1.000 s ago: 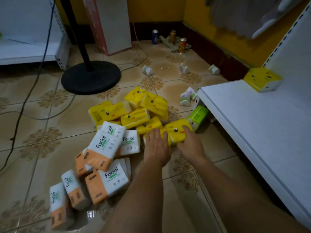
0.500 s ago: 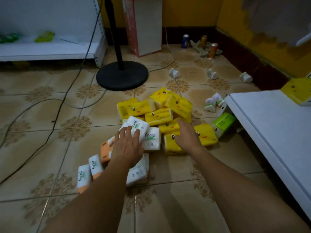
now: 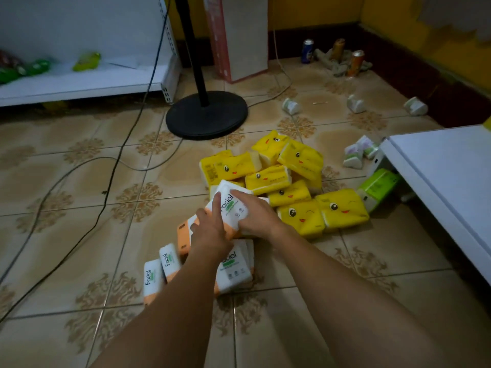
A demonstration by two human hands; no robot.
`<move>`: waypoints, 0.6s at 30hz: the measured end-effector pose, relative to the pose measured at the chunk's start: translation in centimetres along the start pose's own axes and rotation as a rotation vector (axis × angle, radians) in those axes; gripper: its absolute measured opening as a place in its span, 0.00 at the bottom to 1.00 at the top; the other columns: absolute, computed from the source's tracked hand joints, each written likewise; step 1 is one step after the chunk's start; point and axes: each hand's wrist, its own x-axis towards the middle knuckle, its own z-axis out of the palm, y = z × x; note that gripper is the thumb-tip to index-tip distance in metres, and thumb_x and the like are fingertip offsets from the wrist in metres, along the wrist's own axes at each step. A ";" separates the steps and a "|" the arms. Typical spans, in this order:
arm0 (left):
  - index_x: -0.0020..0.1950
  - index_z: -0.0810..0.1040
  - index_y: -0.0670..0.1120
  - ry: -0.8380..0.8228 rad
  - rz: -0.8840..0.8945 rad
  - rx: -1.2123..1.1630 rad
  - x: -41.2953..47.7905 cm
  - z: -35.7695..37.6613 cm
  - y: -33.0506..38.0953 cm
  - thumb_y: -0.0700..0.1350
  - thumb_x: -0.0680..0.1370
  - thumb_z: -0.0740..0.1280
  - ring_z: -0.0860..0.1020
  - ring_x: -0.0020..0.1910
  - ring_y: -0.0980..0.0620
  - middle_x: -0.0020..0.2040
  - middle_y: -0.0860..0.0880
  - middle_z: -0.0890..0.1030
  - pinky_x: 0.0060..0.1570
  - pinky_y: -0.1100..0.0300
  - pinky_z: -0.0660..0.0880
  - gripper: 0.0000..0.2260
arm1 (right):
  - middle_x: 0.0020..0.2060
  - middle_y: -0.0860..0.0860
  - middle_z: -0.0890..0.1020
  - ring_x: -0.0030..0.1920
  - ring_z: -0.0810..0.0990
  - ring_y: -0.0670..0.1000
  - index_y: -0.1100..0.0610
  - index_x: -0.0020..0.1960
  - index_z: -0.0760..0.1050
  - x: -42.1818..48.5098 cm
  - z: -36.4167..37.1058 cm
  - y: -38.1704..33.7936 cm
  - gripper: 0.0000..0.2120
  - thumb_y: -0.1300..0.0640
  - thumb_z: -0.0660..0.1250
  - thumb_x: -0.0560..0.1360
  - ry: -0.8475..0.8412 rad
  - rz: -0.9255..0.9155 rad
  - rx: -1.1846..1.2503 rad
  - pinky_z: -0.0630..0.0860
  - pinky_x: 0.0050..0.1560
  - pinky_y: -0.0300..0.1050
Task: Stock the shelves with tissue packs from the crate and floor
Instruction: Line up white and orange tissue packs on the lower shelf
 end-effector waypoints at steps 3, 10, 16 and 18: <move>0.76 0.44 0.52 0.046 0.081 0.033 0.0 -0.1 2.0 0.43 0.71 0.70 0.63 0.63 0.35 0.69 0.39 0.56 0.59 0.47 0.65 0.43 | 0.69 0.55 0.69 0.68 0.67 0.56 0.49 0.74 0.61 -0.5 -1.2 0.9 0.38 0.66 0.69 0.67 0.046 0.064 0.098 0.67 0.67 0.49; 0.70 0.63 0.39 0.175 0.489 -0.101 1.1 0.6 8.3 0.34 0.70 0.68 0.64 0.63 0.34 0.69 0.35 0.60 0.60 0.44 0.65 0.29 | 0.60 0.50 0.73 0.60 0.74 0.53 0.51 0.73 0.63 -5.7 -8.4 4.7 0.39 0.71 0.70 0.66 0.290 0.255 0.444 0.76 0.55 0.48; 0.53 0.77 0.34 0.078 0.774 -0.248 -0.3 3.0 17.8 0.31 0.66 0.72 0.75 0.51 0.34 0.52 0.32 0.75 0.47 0.46 0.73 0.16 | 0.64 0.54 0.76 0.60 0.77 0.53 0.52 0.70 0.67 -15.0 -16.0 9.3 0.35 0.67 0.71 0.67 0.550 0.345 0.336 0.76 0.58 0.54; 0.49 0.79 0.34 0.054 0.891 -0.270 -1.6 4.2 21.4 0.33 0.65 0.74 0.76 0.49 0.33 0.50 0.32 0.76 0.45 0.47 0.74 0.14 | 0.63 0.53 0.77 0.59 0.77 0.52 0.52 0.69 0.69 -18.4 -19.1 11.0 0.33 0.66 0.72 0.67 0.592 0.375 0.274 0.78 0.57 0.51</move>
